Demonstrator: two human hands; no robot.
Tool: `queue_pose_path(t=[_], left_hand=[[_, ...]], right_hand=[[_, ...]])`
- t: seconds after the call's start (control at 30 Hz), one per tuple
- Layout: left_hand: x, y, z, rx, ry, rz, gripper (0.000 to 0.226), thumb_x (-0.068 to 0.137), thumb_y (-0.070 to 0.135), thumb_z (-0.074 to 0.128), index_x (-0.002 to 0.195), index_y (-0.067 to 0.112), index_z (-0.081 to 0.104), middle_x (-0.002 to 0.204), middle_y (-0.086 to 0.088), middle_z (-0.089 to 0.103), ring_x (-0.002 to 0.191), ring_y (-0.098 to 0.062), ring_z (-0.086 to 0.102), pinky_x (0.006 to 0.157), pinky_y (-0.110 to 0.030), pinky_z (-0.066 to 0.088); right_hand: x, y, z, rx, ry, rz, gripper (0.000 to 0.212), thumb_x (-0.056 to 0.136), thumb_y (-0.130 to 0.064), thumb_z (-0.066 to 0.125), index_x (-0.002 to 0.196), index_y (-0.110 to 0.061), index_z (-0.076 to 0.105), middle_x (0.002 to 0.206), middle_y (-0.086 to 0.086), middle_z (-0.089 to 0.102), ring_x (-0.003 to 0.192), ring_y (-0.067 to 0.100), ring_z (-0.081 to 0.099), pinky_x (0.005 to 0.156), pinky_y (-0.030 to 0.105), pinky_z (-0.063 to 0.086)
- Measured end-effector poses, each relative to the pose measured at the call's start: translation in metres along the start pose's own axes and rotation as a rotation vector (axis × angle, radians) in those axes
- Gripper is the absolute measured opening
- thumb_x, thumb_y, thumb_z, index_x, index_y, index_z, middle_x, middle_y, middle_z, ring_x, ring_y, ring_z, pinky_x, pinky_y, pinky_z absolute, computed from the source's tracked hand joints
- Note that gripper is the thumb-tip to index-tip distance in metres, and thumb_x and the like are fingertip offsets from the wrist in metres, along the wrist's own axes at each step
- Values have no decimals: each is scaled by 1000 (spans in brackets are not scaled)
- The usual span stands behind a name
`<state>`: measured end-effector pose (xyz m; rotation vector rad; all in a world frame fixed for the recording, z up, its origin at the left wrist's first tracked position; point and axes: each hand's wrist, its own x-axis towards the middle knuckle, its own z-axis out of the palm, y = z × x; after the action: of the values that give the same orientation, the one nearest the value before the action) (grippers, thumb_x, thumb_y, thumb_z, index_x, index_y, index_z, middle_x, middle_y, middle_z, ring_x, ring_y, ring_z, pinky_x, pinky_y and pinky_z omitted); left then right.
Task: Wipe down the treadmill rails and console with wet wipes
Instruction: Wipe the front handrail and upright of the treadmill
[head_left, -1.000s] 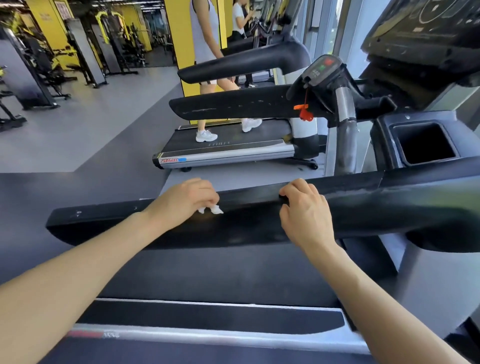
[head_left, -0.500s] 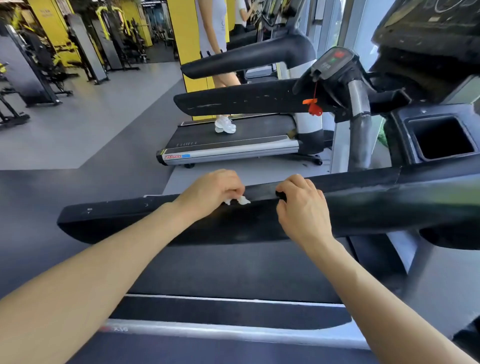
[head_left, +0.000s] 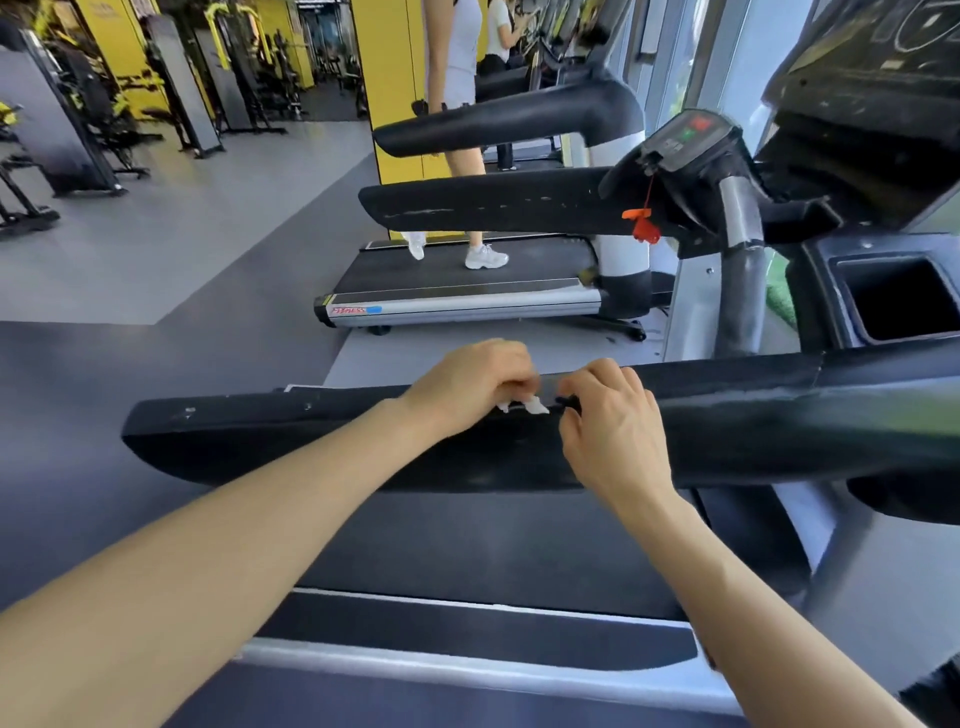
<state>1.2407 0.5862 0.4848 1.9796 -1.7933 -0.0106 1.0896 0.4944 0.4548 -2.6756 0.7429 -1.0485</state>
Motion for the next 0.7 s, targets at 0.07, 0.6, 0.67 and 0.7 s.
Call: queue_pose_path(t=[0.07,0.6,0.67,0.7], left_hand=[[-29,-21,-12,17,12,-38,11,90,13,60,79,13,64,79,9,52,78,-8,43,70,-31,39],[-13,-18,-3,31,61,27,10,88,8,62,79,12,63,80,12,50,79,-11,46,69,-32,42],[-39,-33,-14,47,70,-3,9,88,8,62,80,11,64,80,8,54,79,-12,47,69,-32,43],[-51,-39,-19,58,67,-23,9,88,7,63,80,9,65,81,5,56,78,-12,47,69,-32,43]], right_hand=[[-2,-5,5,6,-2,-8,22,66,8,67,82,-7,66,84,8,58,71,31,52,60,33,36],[-9,-4,3,-27,33,27,22,66,6,67,83,-7,66,85,6,59,74,30,55,62,34,39],[-9,-12,6,-23,9,44,20,70,6,65,86,-7,66,88,7,58,78,30,54,65,36,40],[-10,-16,8,-20,-4,45,20,71,5,63,87,-7,66,90,7,58,79,30,53,66,36,40]])
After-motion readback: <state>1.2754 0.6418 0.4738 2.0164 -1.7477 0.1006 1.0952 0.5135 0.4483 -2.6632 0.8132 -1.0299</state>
